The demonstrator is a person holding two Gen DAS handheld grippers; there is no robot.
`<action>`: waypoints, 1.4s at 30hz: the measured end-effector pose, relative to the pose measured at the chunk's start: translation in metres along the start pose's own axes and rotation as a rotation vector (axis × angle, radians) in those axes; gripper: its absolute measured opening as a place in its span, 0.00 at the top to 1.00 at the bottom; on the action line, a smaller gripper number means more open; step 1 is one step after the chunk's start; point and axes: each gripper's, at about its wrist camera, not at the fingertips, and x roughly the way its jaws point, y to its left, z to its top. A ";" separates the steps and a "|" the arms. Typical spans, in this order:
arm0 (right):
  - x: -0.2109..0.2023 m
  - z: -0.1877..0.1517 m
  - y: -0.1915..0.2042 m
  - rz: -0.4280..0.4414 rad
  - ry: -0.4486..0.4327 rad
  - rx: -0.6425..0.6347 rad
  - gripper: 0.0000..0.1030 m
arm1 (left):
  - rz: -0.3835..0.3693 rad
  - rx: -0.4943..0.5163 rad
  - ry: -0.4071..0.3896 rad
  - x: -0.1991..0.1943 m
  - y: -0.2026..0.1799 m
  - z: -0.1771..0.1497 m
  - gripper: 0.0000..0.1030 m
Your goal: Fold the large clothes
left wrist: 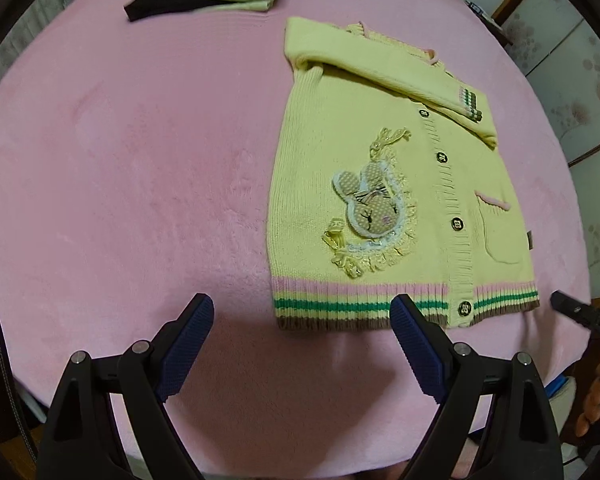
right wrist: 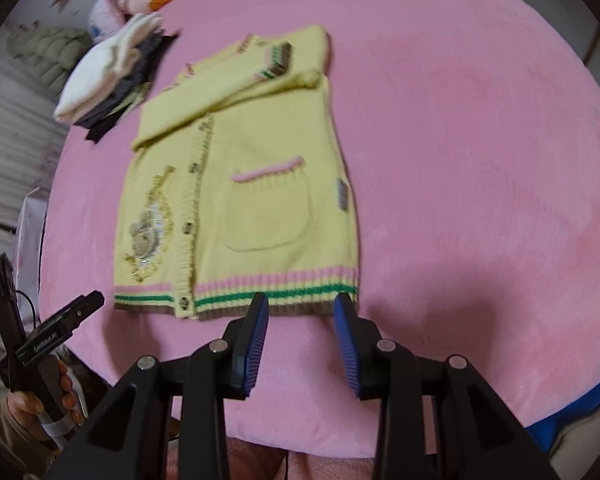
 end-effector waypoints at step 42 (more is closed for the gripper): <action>-0.035 0.119 0.005 0.282 -0.093 -0.025 0.92 | -0.487 -0.460 -0.114 -0.017 0.020 0.125 0.91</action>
